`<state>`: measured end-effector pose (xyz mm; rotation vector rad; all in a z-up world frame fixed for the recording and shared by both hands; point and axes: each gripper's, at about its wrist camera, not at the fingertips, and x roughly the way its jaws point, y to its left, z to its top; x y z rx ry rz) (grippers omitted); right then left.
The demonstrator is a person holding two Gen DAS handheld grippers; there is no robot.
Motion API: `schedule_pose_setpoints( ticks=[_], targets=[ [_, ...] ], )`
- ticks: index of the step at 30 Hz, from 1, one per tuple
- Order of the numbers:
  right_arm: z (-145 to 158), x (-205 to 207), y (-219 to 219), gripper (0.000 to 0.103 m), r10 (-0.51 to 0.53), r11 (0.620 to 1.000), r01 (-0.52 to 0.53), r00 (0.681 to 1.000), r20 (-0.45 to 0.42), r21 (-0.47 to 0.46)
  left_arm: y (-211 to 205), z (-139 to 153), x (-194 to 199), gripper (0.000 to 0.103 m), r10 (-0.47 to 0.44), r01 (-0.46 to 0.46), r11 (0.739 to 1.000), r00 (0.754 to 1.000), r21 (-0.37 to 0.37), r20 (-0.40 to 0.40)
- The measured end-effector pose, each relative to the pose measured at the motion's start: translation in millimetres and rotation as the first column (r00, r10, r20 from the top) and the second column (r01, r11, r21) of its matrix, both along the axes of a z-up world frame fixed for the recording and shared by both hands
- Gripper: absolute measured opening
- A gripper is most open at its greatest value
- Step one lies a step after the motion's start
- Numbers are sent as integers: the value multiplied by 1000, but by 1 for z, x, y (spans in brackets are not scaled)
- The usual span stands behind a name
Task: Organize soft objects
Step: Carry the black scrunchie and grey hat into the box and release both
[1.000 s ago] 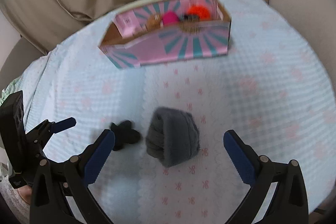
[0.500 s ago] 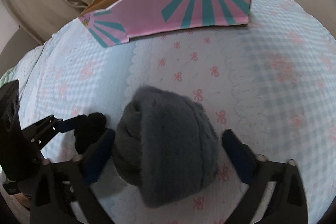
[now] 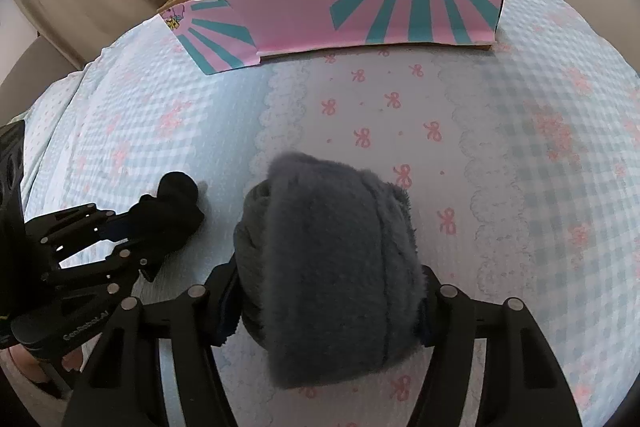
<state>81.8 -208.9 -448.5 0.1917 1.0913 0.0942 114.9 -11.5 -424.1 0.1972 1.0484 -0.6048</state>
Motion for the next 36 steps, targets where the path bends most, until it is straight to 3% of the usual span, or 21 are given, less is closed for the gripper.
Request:
schedule_pose_setpoints(
  ticks=[7, 21, 28, 36],
  targets=[
    [32, -4, -3, 61, -15, 1000, 15, 999, 32, 1, 7, 34, -2, 23, 39, -39, 999, 999, -22, 14],
    [167, -19, -29, 61, -75, 997, 74, 986, 146, 15, 13, 165, -10, 23, 164, -159, 986, 983, -56, 80],
    [219, -22, -57, 61, -85, 996, 80, 982, 168, 38, -10, 232, -6, 23, 248, -238, 966, 962, -96, 112],
    [274, 9, -110, 61, -36, 999, 29, 981, 191, 38, -54, 279, 19, 23, 351, -339, 934, 929, -112, 119]
  ],
)
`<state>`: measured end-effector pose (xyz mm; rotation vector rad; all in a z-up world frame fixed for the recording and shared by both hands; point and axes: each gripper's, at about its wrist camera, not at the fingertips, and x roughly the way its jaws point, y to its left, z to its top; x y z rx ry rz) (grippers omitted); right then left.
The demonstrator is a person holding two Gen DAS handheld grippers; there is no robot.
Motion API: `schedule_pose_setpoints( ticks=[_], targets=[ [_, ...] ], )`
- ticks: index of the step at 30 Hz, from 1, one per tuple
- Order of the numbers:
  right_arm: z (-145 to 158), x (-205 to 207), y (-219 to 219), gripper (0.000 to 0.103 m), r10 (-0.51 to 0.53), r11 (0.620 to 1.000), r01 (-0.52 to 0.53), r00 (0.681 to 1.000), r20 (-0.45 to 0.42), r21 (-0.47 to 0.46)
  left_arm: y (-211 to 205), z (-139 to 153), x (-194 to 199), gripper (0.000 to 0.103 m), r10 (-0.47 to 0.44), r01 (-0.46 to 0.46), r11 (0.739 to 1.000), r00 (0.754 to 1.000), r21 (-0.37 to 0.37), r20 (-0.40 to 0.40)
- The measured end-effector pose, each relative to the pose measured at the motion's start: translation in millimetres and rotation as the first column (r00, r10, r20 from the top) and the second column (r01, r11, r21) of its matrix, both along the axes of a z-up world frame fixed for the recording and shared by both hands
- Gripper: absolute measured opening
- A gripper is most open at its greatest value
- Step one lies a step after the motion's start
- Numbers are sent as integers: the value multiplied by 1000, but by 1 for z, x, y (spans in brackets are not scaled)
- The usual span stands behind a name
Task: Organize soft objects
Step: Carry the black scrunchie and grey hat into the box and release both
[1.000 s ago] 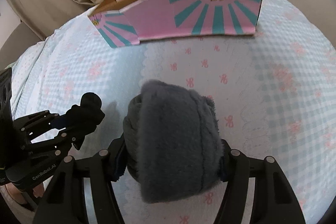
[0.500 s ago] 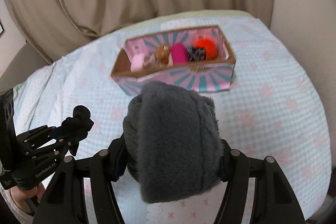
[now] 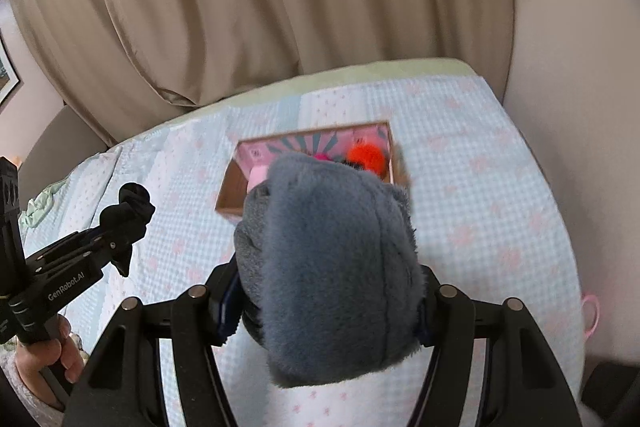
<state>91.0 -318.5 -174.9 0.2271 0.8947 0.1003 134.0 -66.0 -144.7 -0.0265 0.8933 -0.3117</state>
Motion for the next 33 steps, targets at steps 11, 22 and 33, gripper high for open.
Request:
schedule_pose_setpoints(
  ticks=[11, 22, 33],
  targets=[
    [18, 87, -35, 61, 98, 993, -100, 995, -31, -56, -45, -6, 82, 23, 67, -69, 997, 996, -38, -58],
    [-37, 183, -26, 61, 133, 990, -138, 982, -137, -26, -63, -81, 174, 23, 57, -59, 998, 980, -8, -189],
    [-129, 235, 5, 61, 251, 956, -281, 928, -275, -78, -61, -172, 241, 23, 80, -71, 997, 940, 39, -331]
  ],
)
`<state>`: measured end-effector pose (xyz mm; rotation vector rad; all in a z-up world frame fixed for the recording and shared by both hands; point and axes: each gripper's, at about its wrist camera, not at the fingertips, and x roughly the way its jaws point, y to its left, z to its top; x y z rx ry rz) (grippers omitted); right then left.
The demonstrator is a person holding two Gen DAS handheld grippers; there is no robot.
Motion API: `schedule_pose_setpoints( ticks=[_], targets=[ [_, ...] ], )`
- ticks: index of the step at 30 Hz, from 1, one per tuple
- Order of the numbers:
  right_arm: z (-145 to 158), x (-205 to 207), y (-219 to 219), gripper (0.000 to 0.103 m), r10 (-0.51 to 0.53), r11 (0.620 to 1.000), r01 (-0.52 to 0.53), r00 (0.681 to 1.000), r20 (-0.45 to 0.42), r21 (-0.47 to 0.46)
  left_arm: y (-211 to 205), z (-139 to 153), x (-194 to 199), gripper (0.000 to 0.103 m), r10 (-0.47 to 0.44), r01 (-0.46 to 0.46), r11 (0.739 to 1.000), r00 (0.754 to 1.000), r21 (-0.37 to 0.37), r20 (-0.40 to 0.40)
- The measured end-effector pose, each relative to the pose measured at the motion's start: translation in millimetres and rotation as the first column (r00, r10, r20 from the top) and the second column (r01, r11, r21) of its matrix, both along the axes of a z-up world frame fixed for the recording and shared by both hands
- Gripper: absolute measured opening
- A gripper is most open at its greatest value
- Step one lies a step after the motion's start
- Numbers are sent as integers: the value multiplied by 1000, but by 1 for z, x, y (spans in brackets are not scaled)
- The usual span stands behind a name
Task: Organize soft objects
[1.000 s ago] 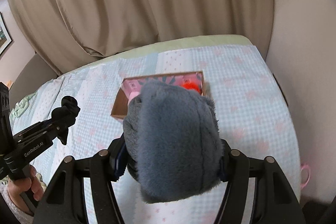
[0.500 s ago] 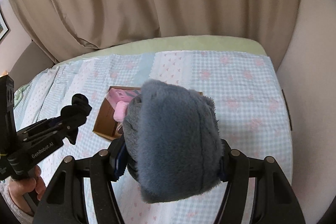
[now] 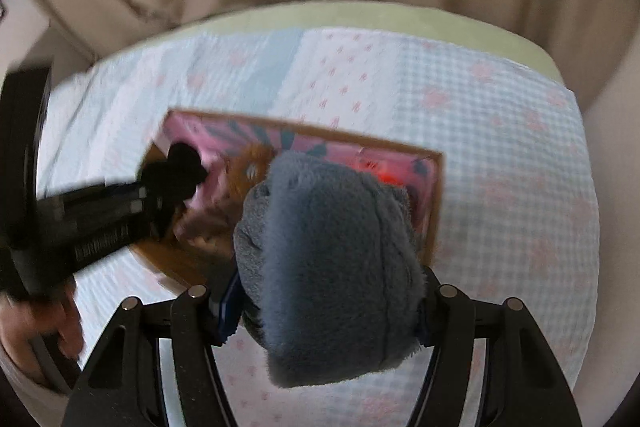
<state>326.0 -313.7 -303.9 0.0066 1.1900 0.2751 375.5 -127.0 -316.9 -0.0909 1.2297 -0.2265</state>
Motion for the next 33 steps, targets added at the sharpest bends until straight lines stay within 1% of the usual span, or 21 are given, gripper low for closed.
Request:
schedule_pose_setpoints(
  ticks=[2, 3, 5, 6, 7, 8, 9, 10, 11, 12, 14, 16, 18, 22, 28, 33],
  targets=[
    [-10, 1, 3, 61, 19, 1000, -19, 1000, -14, -15, 2, -6, 6, 23, 5, -5, 1000, 1000, 14, -7],
    [-15, 1, 3, 62, 21, 1000, -21, 1000, -21, -17, 2, -8, 9, 23, 8, -8, 999, 1000, 33, -4],
    [-21, 4, 3, 63, 16, 1000, -16, 999, -32, -7, 3, -8, 12, 23, 6, -6, 999, 1000, 45, -4],
    [-24, 5, 3, 64, 17, 1000, -17, 999, -39, -2, 3, -7, 14, 28, 5, -5, 999, 1000, 50, 7],
    [-26, 6, 3, 65, 18, 1000, -18, 999, -43, 0, 3, -6, 15, 36, 2, -3, 998, 1000, 56, 13],
    [-28, 8, 4, 70, 17, 1000, -17, 999, -41, 0, 2, -5, 18, 68, -2, 1, 997, 1000, 71, 14],
    [-29, 8, 5, 78, 19, 1000, -19, 999, -35, 2, 2, -4, 19, 101, -3, 2, 996, 1000, 84, 12],
    [-29, 8, 5, 83, 21, 1000, -21, 999, -25, -1, 3, -3, 21, 102, 3, -5, 994, 1000, 108, 26],
    [-28, 8, 6, 95, 24, 1000, -24, 1000, -10, -6, 3, -1, 21, 103, 3, -7, 994, 999, 113, 42],
    [-28, 7, 6, 103, 26, 1000, -26, 1000, 4, -13, 5, 0, 21, 103, -2, -3, 994, 999, 112, 48],
    [-29, 6, 6, 103, 26, 999, -26, 1000, 13, -27, 8, -1, 24, 103, 3, -7, 994, 1000, 111, 31],
    [-32, 5, 4, 103, 19, 999, -18, 1000, 10, -29, 10, -1, 24, 103, 12, -13, 996, 1000, 92, 19],
    [-32, 3, 1, 103, 9, 999, -9, 1000, 9, -32, 12, -1, 22, 103, 19, -21, 996, 1000, 81, 18],
    [-28, -2, -1, 103, -2, 999, 2, 1000, 7, -39, 12, 2, 17, 103, 20, -21, 996, 1000, 82, 24],
    [-11, -10, -5, 103, -24, 999, 24, 999, 27, -20, 14, 21, 5, 103, 27, -30, 997, 999, 67, 48],
    [15, -22, -6, 103, -30, 999, 31, 997, 72, -13, 18, 48, -13, 103, 25, -31, 997, 996, 64, 89]
  ],
)
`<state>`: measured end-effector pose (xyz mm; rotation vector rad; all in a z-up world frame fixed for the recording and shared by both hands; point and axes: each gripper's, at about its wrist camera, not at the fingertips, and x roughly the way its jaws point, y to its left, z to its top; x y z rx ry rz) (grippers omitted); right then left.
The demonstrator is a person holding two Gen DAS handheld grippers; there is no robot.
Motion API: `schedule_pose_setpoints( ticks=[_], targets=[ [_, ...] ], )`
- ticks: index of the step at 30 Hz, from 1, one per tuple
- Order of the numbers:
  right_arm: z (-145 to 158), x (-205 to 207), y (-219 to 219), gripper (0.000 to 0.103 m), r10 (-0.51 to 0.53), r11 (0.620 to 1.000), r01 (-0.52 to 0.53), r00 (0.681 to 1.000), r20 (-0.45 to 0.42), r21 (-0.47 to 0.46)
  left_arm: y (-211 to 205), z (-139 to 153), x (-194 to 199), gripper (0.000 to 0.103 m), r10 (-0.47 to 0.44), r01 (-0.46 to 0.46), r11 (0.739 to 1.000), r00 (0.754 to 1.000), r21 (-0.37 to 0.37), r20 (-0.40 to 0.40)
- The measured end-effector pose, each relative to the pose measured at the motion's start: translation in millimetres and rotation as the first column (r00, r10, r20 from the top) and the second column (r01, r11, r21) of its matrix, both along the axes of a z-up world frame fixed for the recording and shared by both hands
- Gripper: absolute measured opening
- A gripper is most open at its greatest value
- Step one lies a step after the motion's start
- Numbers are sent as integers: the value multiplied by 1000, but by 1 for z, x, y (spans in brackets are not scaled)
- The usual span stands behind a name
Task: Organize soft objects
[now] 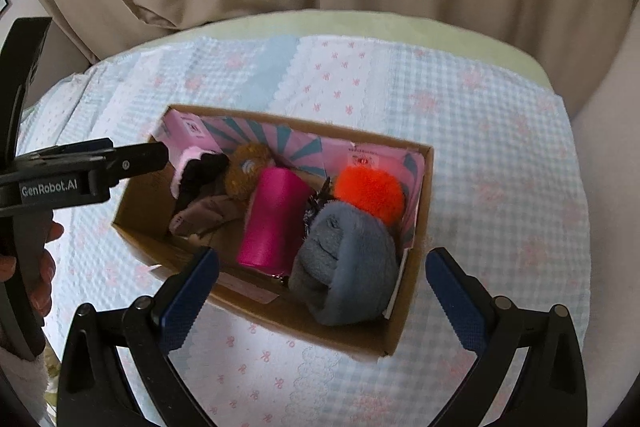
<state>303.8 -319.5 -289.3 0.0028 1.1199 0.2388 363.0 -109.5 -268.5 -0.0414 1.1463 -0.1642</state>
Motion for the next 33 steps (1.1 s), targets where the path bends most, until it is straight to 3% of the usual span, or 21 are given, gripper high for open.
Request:
schedule_pose_setpoints(
  ticks=[10, 21, 26, 33],
  targets=[
    [82, -43, -4, 103, -39, 999, 36, 995, 95, 41, 8, 93, -63, 103, -3, 5, 1000, 991, -15, 132],
    [198, -136, -13, 103, -132, 991, 126, 968, 215, 39, 22, 210, -191, 103, 4, 2, 1000, 949, -18, 316],
    [227, -184, -10, 103, -159, 987, 156, 958, 238, 31, 30, 236, -246, 103, 8, -4, 1000, 934, -12, 357],
    [246, -239, 0, 103, -203, 978, 206, 937, 283, 20, 49, 256, -309, 103, 23, -20, 1000, 914, -11, 405]
  ],
)
